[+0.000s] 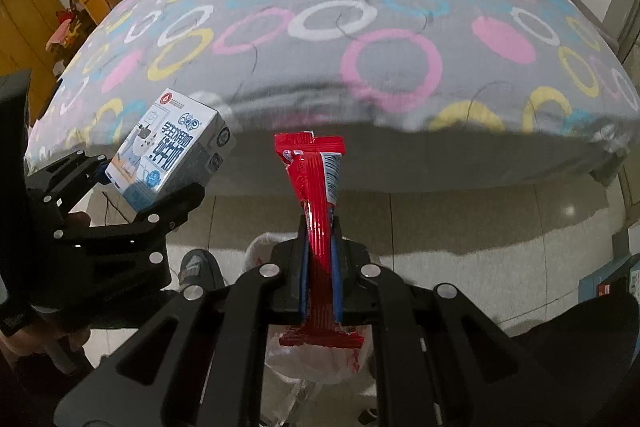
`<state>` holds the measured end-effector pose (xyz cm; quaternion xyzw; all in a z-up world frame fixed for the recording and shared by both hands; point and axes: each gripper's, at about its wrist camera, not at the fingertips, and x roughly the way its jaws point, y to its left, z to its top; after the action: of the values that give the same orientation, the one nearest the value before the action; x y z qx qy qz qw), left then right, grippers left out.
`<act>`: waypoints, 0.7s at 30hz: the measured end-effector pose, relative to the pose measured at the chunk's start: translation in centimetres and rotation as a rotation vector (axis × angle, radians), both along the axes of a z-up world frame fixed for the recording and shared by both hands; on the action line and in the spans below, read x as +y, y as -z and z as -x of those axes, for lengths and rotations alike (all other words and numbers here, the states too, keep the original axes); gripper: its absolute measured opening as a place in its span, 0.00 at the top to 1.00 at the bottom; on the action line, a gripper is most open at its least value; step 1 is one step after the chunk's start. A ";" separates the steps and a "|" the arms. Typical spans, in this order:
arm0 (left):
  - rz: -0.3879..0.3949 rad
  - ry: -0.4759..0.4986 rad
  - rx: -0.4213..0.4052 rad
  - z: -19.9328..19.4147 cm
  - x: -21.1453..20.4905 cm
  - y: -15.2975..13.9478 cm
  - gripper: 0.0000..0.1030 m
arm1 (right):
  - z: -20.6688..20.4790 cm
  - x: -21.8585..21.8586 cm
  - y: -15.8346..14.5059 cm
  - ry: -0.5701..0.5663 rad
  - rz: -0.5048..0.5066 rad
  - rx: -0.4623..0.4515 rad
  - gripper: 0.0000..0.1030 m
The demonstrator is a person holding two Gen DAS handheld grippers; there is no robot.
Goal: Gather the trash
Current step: 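Lift the milk carton with the left tool while the right tool carries the candy stick toward the bag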
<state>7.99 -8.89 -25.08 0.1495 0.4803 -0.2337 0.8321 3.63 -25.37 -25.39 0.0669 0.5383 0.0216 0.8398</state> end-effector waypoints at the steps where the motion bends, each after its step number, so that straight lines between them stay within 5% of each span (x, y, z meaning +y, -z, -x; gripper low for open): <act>1: -0.006 0.009 0.001 0.4 0.0 0.3 0.38 | 0.3 0.0 0.3 0.000 -0.001 0.003 0.91; 13: -0.101 0.136 0.053 3.3 -0.9 4.6 0.38 | 2.5 0.4 3.1 -0.022 0.037 0.041 0.91; 21: -0.179 0.203 0.189 3.7 -1.9 9.7 0.38 | 2.3 0.0 8.7 -0.033 -0.013 0.195 0.91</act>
<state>4.28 -10.80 -34.82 0.2483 0.5578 -0.2858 0.7386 1.32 -25.34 -34.10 0.0653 0.6184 0.0325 0.7824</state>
